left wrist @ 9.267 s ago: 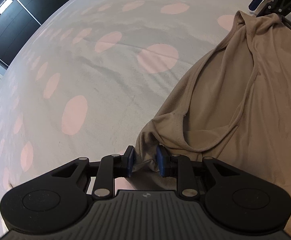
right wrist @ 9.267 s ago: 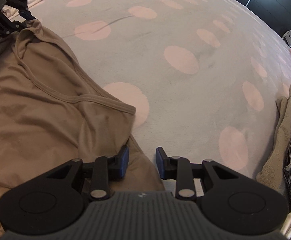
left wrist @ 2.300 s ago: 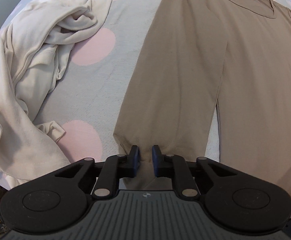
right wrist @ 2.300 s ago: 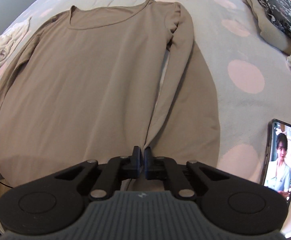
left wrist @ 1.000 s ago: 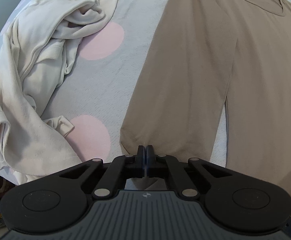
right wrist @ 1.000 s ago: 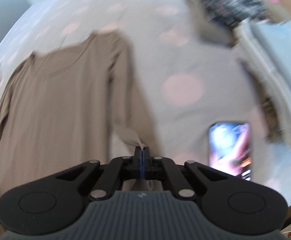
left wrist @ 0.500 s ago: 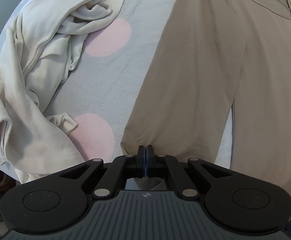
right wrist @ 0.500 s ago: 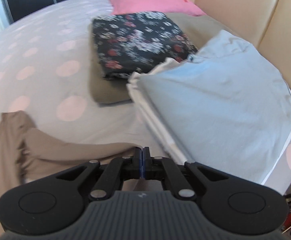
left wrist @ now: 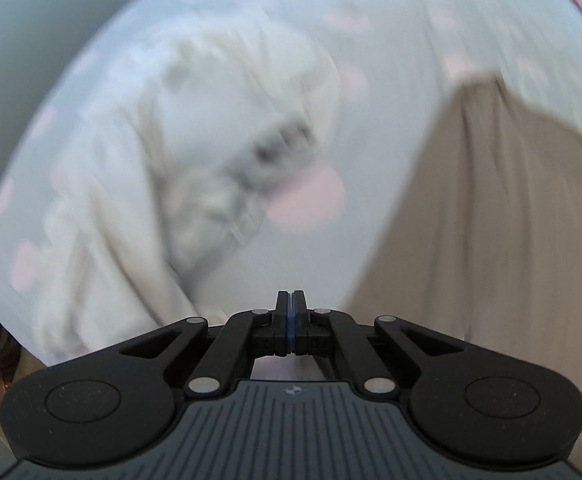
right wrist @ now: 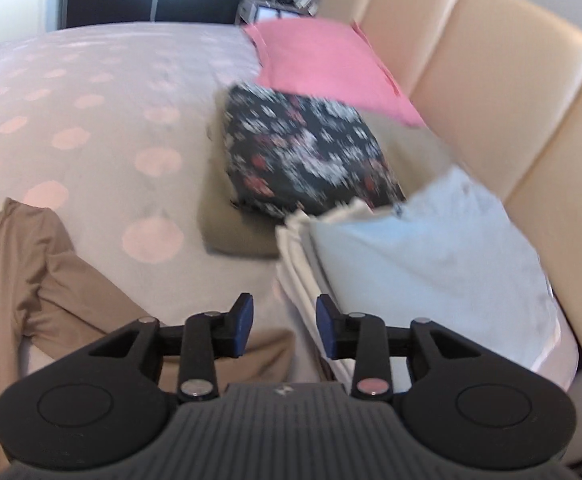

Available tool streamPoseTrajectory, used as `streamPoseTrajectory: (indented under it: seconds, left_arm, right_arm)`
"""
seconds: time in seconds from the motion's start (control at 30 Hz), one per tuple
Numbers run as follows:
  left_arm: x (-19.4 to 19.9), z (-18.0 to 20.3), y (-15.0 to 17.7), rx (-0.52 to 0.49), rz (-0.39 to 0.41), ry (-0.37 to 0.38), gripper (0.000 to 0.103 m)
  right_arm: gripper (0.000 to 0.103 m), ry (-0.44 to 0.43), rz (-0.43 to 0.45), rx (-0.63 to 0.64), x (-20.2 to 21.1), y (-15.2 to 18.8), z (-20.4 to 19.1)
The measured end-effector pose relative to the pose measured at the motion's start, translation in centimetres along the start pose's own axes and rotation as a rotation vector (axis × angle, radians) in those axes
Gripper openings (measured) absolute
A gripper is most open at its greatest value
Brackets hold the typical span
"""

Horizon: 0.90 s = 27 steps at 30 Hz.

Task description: Fold clothes

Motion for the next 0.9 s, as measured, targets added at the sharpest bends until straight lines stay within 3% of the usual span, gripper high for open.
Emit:
streamPoseTrajectory:
  seconds: [0.17, 0.33, 0.43, 0.53, 0.63, 0.73, 0.87, 0.9]
  left_arm:
    - [2.4, -4.0, -7.9, 0.08, 0.136, -0.045, 0.0]
    - [5.7, -8.3, -10.8, 0.168, 0.235, -0.094, 0.0]
    - [5.2, -10.5, -11.6, 0.207, 0.224, -0.133, 0.0]
    - [2.1, -11.7, -11.4, 0.208, 0.128, -0.164, 0.0]
    - [-0.2, -12.2, -10.8, 0.194, 0.086, -0.23, 0.0]
    - [-0.7, -11.7, -11.2, 0.163, 0.114, -0.25, 0.0]
    - [1.1, -9.6, -13.3, 0.095, 0.24, -0.232, 0.025]
    - [1.7, -8.8, -14.0, 0.076, 0.273, -0.223, 0.027]
  right_arm:
    - [0.039, 0.008, -0.008, 0.069, -0.3, 0.2, -1.5]
    - [0.039, 0.016, -0.044, 0.062, -1.0, 0.8, -1.6]
    - [0.039, 0.009, -0.07, 0.042, -1.7, 1.0, -1.5]
    - [0.039, 0.001, -0.092, 0.034, -2.3, 1.0, -1.6]
    - [0.039, -0.005, -0.099, 0.047, -2.7, 0.9, -2.1]
    - [0.039, -0.044, -0.102, 0.064, -2.9, 0.7, -2.9]
    - [0.039, -0.162, -0.118, 0.067, -3.2, 0.0, -4.8]
    - [0.039, -0.193, -0.121, 0.064, -3.3, -0.3, -5.4]
Point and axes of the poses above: each gripper's, at about its wrist camera, not at the fingertips, and x roughly against the way its jaws point, z to its right, y to its underside, the point moved 10 cm from there along -x, roughly the way its jaws point, and after that the axes turned 9 degrees about -z, right-handed, at the moved point
